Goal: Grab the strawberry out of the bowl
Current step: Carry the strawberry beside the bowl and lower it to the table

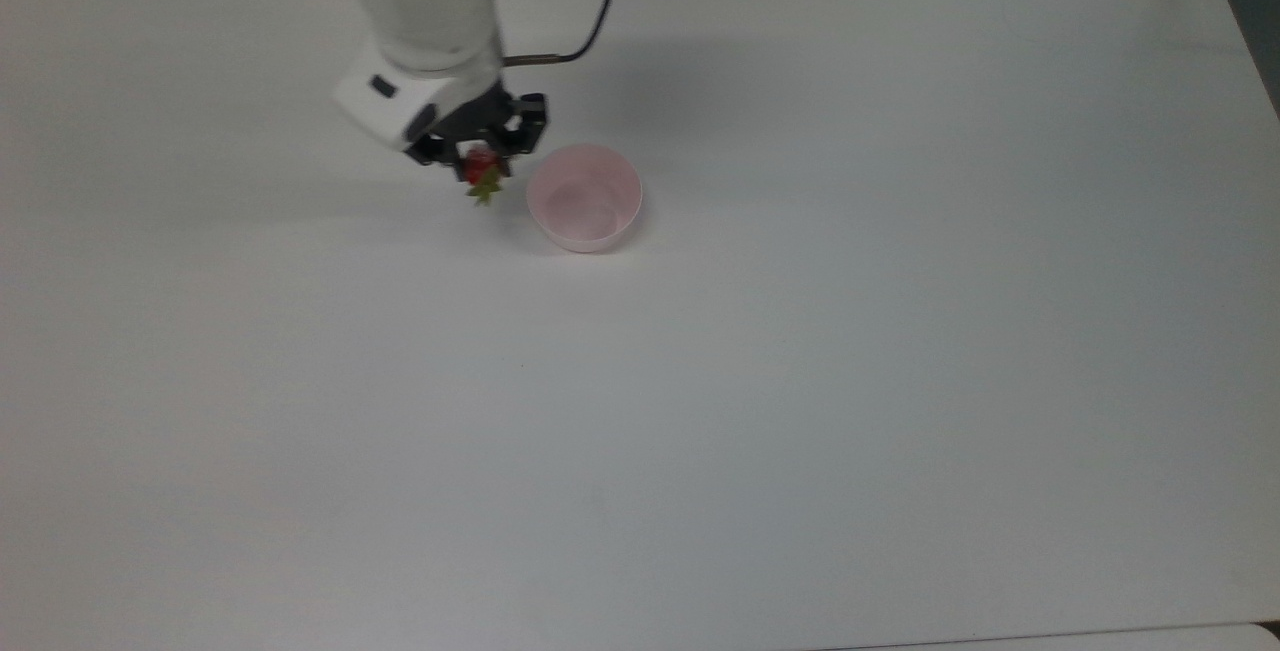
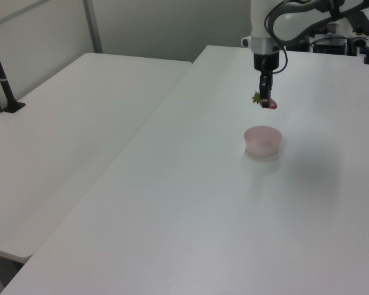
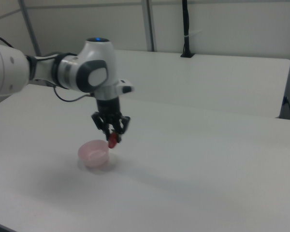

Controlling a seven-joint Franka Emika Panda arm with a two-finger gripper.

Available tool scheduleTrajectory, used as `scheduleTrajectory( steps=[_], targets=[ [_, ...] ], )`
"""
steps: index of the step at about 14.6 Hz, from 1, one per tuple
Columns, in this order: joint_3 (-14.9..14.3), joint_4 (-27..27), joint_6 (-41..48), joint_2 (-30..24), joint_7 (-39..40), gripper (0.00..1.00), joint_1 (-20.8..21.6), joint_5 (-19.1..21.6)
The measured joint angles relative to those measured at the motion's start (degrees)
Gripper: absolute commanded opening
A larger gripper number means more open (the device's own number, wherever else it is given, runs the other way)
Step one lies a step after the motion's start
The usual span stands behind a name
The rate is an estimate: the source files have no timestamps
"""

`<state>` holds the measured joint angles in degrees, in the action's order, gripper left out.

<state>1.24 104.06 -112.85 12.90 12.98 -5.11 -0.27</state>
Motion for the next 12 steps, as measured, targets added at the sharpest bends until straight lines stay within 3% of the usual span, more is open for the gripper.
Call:
scheduleTrajectory(
  steps=[3, 5, 6, 7, 8, 12],
  targets=[
    [-0.1, 0.1, -3.9, 2.4, 4.0, 0.41, -4.4, -1.1],
    [0.0, 0.2, -8.3, 5.4, 4.2, 0.45, -4.9, -1.4],
    [0.1, 0.2, -9.2, 6.5, 4.2, 0.54, -4.9, -1.4],
    [0.2, 0.2, -9.8, 7.5, 4.2, 0.83, -4.8, -1.4],
    [0.2, 0.1, -10.1, 8.2, 4.2, 1.0, -4.8, -1.4],
    [0.2, -0.5, -10.2, 8.8, 2.8, 1.0, -4.6, -1.4]
  ],
)
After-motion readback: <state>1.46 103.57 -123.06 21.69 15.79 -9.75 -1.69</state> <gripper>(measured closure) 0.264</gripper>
